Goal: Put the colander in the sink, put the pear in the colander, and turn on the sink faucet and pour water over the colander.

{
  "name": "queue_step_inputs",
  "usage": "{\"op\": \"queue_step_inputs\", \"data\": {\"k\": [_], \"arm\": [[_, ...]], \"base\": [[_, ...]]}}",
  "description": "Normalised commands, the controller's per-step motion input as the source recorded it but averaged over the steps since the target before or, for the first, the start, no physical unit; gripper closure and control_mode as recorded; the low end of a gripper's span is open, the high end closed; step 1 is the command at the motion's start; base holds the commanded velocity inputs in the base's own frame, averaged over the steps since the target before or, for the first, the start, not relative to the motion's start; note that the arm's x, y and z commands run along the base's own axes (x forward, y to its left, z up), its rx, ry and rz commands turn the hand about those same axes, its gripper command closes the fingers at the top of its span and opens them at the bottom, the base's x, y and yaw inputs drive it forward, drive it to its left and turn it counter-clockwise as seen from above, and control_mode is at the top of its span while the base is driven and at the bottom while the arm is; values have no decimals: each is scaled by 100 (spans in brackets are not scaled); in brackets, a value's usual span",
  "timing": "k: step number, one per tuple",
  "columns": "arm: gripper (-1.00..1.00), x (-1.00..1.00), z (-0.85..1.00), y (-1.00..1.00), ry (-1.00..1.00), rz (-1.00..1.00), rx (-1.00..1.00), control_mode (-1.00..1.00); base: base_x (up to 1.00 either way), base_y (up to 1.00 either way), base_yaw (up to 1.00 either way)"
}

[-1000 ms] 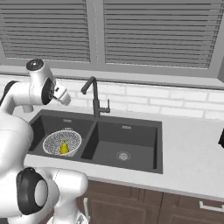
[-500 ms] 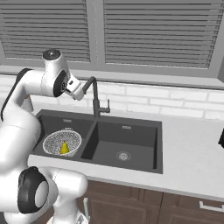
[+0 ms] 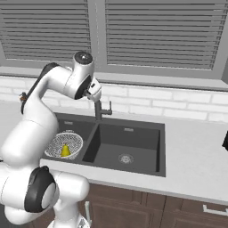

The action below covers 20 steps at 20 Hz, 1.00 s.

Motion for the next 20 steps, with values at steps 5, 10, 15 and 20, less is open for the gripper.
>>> {"op": "queue_step_inputs", "data": {"k": [5, 10, 15, 20], "arm": [[-100, 59, 0, 0, 0, 0, 10, -100], [-100, 25, -7, -5, 0, 0, 9, -100], [-100, 29, -27, 0, 0, 0, 3, -100], [-100, 38, -18, 0, -1, 1, 7, -100]], "base": [[0, 0, 0], [0, 0, 0], [0, 0, 0], [0, 0, 0]]}}
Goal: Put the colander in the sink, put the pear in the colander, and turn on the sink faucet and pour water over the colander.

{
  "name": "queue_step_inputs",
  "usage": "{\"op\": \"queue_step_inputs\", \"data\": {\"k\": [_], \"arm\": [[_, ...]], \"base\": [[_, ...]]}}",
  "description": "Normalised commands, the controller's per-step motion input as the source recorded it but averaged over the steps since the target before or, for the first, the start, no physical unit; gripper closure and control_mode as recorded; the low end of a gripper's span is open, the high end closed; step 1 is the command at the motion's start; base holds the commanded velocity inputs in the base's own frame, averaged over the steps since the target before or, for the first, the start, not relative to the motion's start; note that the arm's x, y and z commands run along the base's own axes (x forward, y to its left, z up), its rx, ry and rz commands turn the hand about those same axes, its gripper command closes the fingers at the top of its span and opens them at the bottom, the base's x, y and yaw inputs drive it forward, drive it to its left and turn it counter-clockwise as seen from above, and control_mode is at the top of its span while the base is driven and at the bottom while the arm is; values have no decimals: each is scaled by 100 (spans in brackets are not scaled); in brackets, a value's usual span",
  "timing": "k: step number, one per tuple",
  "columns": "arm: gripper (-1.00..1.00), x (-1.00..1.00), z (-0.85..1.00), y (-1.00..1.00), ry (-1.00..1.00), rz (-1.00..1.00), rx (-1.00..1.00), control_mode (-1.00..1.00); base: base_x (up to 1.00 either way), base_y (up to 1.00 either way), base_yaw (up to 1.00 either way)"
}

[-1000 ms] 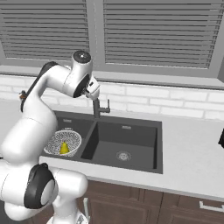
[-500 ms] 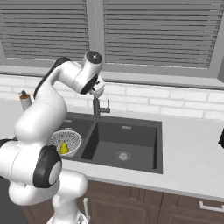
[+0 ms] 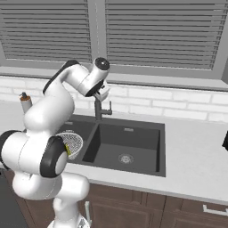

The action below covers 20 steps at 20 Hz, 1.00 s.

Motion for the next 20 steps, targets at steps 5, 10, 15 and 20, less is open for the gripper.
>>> {"op": "queue_step_inputs", "data": {"k": [5, 10, 15, 20], "arm": [[-100, 19, 0, 0, -12, 7, 17, -100], [-100, 5, 0, 6, -12, 9, 9, -100], [-100, 0, 0, 36, -6, 7, 0, -100], [-100, 31, 0, 24, -5, 3, 1, -100]], "base": [[0, 0, 0], [0, 0, 0], [0, 0, 0], [0, 0, 0]]}}
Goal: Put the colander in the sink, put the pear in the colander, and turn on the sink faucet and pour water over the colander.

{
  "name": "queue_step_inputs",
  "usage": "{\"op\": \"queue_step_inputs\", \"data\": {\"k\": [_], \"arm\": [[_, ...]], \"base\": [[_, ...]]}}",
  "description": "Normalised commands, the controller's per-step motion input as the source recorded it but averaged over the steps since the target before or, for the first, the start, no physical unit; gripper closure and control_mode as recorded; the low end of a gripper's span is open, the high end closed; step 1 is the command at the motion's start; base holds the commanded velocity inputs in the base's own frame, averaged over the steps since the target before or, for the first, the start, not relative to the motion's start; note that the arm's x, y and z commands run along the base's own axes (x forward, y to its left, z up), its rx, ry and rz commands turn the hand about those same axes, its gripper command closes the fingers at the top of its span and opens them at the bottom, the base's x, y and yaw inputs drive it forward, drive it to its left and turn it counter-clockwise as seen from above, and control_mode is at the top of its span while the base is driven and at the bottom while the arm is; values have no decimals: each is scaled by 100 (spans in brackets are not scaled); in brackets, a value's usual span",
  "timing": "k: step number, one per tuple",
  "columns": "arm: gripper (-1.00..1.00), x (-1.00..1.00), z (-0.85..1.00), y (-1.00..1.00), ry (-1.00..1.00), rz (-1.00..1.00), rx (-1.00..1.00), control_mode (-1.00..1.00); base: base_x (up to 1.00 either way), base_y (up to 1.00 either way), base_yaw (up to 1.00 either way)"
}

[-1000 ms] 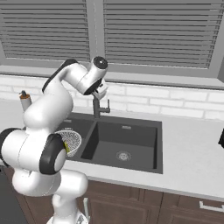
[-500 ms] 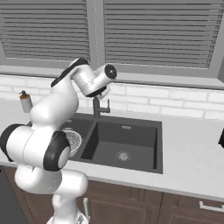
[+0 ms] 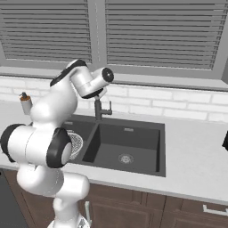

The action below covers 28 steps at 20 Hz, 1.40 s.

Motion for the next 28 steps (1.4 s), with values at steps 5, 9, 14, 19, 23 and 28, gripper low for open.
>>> {"op": "queue_step_inputs", "data": {"k": [5, 9, 14, 19, 23, 28], "arm": [[-100, 52, -11, -11, -1, 1, 2, -100], [-100, 32, -11, 4, -2, 2, 1, -100], [-100, 3, -1, 50, 0, 0, 0, -100], [-100, 0, -1, 81, 0, 0, 0, -100], [-100, 2, -18, 94, 0, -8, -1, -100], [-100, 12, -25, 84, 0, -15, -2, -100]], "base": [[0, 0, 0], [0, 0, 0], [0, 0, 0], [0, 0, 0], [0, 0, 0], [0, 0, 0]]}}
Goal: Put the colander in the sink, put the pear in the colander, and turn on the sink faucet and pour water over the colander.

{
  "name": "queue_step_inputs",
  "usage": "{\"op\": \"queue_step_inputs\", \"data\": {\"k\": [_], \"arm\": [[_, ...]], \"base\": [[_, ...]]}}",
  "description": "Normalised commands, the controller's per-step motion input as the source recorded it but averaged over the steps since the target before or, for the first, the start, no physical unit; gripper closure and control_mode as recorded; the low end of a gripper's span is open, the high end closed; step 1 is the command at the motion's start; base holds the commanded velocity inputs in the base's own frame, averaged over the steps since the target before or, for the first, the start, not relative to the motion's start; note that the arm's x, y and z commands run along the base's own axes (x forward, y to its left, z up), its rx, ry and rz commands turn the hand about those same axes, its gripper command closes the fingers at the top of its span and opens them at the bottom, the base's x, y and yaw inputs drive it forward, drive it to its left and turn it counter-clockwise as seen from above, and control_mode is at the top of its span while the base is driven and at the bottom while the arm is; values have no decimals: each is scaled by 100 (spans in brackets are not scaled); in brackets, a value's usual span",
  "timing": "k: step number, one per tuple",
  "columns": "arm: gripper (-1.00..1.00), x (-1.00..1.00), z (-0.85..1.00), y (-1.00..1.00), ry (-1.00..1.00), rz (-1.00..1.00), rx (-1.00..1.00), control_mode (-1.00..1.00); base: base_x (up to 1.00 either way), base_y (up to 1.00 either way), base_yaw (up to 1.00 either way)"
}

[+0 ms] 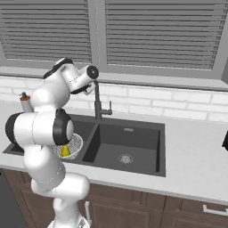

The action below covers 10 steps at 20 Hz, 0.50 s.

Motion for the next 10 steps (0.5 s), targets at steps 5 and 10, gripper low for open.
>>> {"op": "queue_step_inputs", "data": {"k": [5, 10], "arm": [[-100, 23, -30, 74, 0, -18, -1, -100], [-100, 8, -17, 41, 0, -17, 0, -100]], "base": [[0, 0, 0], [0, 0, 0]]}}
